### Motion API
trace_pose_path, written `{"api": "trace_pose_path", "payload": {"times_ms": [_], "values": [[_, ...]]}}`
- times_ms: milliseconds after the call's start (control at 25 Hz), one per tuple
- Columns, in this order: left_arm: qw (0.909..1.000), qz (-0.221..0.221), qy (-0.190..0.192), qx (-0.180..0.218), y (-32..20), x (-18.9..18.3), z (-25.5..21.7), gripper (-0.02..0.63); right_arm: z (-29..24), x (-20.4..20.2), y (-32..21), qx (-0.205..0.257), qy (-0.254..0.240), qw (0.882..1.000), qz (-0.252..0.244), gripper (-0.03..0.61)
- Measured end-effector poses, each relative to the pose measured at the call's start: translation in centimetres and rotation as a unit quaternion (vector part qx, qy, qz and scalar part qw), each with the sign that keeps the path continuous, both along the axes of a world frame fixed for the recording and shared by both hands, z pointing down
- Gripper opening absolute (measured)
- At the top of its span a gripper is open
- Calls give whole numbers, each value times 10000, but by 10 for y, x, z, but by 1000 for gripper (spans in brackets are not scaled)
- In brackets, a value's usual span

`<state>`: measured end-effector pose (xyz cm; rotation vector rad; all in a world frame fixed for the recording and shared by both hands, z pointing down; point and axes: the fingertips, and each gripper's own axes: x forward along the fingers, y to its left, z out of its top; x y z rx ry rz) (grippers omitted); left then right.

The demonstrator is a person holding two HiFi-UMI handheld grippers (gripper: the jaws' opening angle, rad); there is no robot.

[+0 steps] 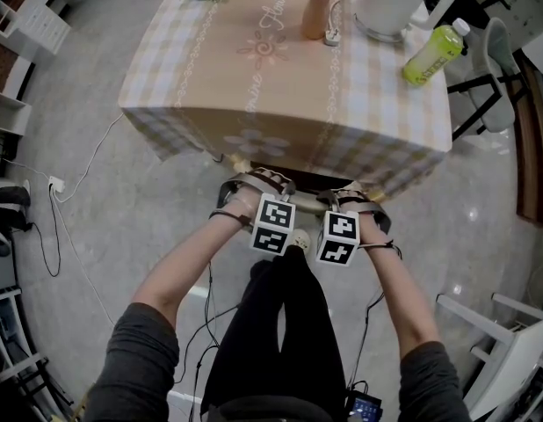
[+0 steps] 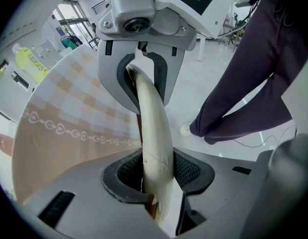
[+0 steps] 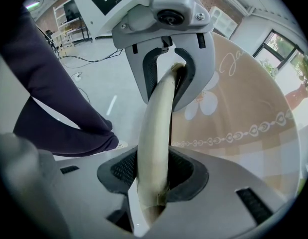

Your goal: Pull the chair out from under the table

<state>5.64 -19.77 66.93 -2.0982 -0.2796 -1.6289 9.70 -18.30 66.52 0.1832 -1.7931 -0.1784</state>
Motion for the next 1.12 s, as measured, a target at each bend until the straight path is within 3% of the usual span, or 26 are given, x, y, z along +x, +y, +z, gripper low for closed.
{"api": "trace_pose_path", "payload": {"times_ms": [1120], "values": [[9998, 202, -41, -23, 64, -31, 1, 150, 1, -31, 65, -33, 35, 9998, 210, 141]]}}
